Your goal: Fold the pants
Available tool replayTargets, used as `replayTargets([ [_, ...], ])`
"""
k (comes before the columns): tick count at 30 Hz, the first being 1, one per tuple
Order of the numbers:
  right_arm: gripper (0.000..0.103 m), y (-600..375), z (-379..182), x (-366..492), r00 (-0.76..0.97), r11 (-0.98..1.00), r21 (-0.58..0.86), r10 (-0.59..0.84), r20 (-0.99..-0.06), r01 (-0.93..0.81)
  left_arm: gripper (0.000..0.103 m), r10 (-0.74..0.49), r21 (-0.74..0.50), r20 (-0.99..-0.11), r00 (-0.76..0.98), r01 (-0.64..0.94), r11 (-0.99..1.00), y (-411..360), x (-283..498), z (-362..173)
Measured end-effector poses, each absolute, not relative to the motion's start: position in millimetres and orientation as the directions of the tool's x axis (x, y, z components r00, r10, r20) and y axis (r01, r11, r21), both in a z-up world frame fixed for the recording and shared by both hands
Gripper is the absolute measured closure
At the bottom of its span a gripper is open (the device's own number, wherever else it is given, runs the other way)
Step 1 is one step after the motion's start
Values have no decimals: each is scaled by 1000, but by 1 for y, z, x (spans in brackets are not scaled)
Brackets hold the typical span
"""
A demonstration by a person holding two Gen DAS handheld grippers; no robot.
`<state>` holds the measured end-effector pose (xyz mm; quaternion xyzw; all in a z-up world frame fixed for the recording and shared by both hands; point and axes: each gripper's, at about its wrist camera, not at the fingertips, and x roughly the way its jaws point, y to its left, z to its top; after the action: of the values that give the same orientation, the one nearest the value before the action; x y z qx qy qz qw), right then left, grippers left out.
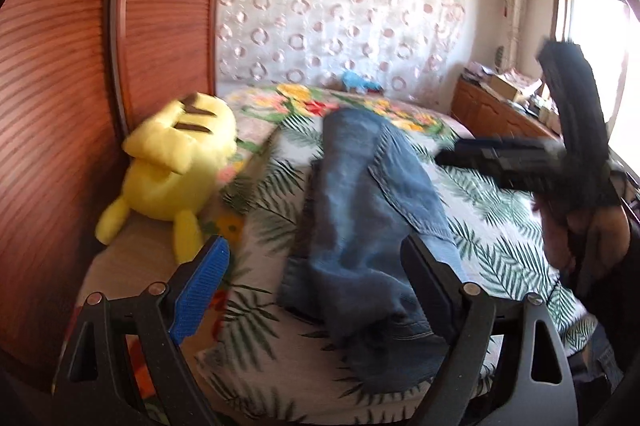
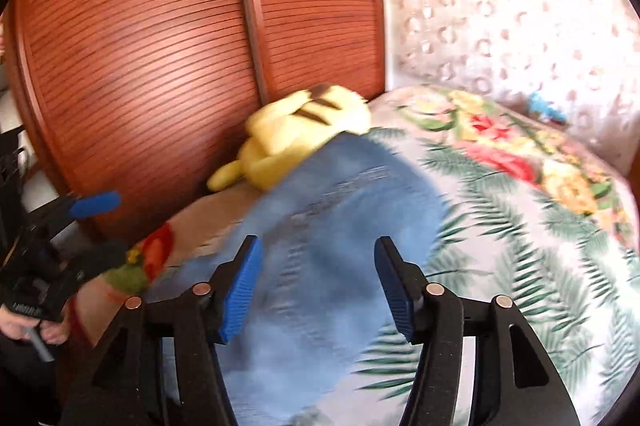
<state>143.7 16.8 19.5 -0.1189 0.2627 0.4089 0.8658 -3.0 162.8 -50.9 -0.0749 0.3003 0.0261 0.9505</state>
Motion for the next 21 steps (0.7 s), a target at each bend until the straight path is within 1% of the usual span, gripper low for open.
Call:
replayTargets([
  [3, 40, 19, 14, 163, 566, 675, -14, 606, -559, -738, 15, -7, -134, -623, 782, -98, 986, 160, 9, -67],
  [6, 40, 19, 10, 178, 572, 695, 3, 594, -566, -719, 15, -8, -141, -664, 748, -115, 983, 164, 22, -82],
  [7, 38, 21, 8, 186, 564, 692, 20, 604, -563, -721, 15, -7, -144, -672, 741, -121, 982, 165, 24, -85],
  [12, 37, 37, -6, 218, 550, 711, 55, 588, -593, -701, 15, -16, -162, -685, 728, -131, 978, 168, 24, -95],
  [16, 31, 48, -11, 229, 530, 700, 64, 592, -607, -711, 16, -27, -184, -688, 725, -139, 973, 171, 24, -102],
  [18, 29, 49, -14, 236, 515, 696, 74, 595, -617, -715, 23, -62, -224, -687, 724, -131, 966, 173, 22, -105],
  [19, 27, 53, -18, 244, 505, 693, 82, 595, -625, -716, 23, -69, -237, -689, 722, -134, 962, 174, 23, -105],
  [20, 25, 53, -19, 244, 493, 688, 90, 598, -632, -720, 28, -74, -247, -689, 721, -137, 959, 174, 22, -105],
  [21, 24, 53, -22, 249, 473, 680, 103, 603, -643, -726, 39, -98, -265, -682, 725, -120, 957, 173, 21, -105],
])
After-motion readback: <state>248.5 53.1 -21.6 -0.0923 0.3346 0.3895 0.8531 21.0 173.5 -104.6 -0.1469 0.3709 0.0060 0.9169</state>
